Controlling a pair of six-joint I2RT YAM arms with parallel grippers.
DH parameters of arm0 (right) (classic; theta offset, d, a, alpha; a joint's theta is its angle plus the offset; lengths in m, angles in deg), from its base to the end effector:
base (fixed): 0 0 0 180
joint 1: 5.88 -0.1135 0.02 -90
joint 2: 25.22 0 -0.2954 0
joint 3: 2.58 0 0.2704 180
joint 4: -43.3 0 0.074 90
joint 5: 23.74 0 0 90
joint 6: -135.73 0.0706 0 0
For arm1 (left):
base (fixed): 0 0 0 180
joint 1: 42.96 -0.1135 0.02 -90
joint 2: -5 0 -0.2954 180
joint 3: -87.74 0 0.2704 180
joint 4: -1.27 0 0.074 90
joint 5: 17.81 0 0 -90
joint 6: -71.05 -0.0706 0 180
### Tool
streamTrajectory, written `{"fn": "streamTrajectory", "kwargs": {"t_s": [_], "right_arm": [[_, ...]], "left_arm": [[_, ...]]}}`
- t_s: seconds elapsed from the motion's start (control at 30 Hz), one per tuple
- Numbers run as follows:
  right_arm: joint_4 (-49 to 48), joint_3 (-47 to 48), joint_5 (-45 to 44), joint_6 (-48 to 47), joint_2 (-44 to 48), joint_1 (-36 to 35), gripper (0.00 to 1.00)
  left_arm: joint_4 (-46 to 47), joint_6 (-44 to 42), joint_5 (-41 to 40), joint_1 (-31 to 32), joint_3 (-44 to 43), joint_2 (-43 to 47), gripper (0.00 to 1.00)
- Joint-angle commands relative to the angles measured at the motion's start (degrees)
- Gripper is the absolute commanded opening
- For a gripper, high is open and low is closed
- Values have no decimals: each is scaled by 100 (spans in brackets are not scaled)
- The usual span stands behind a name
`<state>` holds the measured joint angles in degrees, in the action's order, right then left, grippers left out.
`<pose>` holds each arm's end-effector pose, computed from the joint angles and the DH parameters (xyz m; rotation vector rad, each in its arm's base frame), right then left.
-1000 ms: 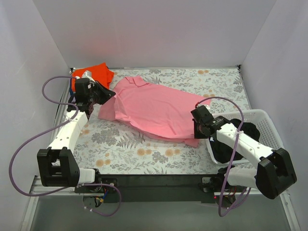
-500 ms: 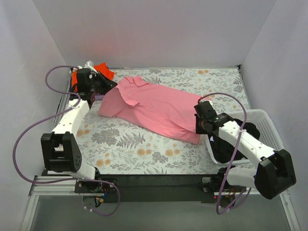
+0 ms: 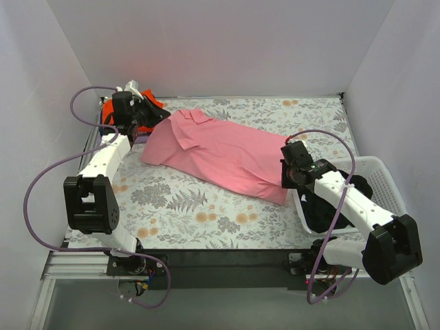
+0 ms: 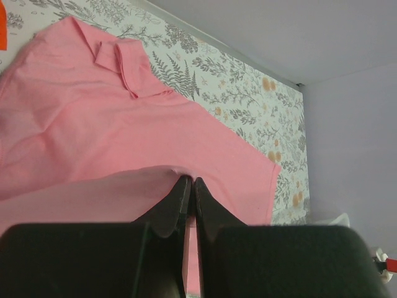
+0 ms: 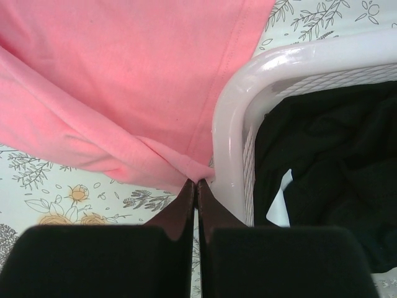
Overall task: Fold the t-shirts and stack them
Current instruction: Fold the tshirt
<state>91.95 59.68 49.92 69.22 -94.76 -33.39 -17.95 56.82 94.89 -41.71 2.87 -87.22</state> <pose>0.2437 0.1045 0.2386 0.0221 2.4895 0.0058 0.4234 -0.0365 0.3119 -1.1223 1.9292 -1.2002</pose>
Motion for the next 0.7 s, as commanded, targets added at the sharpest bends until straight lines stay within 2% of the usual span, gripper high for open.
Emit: {"fn": "streamTrajectory", "kwargs": {"t_s": [0.0,0.17,0.2,0.23,0.27,0.33,0.37,0.47,0.67], "right_arm": [[-59,199,-115,-107,54,87,1],[-50,216,-124,-116,54,140,1],[-68,251,-107,-116,54,132,1],[-68,269,-89,-125,63,132,7],[-68,286,-37,-125,72,140,30],[-68,383,43,-142,133,132,56],[-103,427,130,-160,160,132,71],[-190,515,315,-239,274,123,84],[-410,524,692,-380,178,35,84]], "left_arm": [[244,-150,174,-11,-353,-120,0],[261,-299,419,-11,-809,-585,0],[227,-317,515,-11,-897,-795,6],[191,-360,534,-11,-1020,-884,38],[113,-404,525,-11,-1143,-981,49],[-81,-483,368,-11,-1390,-991,68],[-73,-571,289,-11,-1382,-903,72],[-108,-712,-107,-11,-1128,-447,82],[-415,-494,-1195,-108,330,598,81]]}}
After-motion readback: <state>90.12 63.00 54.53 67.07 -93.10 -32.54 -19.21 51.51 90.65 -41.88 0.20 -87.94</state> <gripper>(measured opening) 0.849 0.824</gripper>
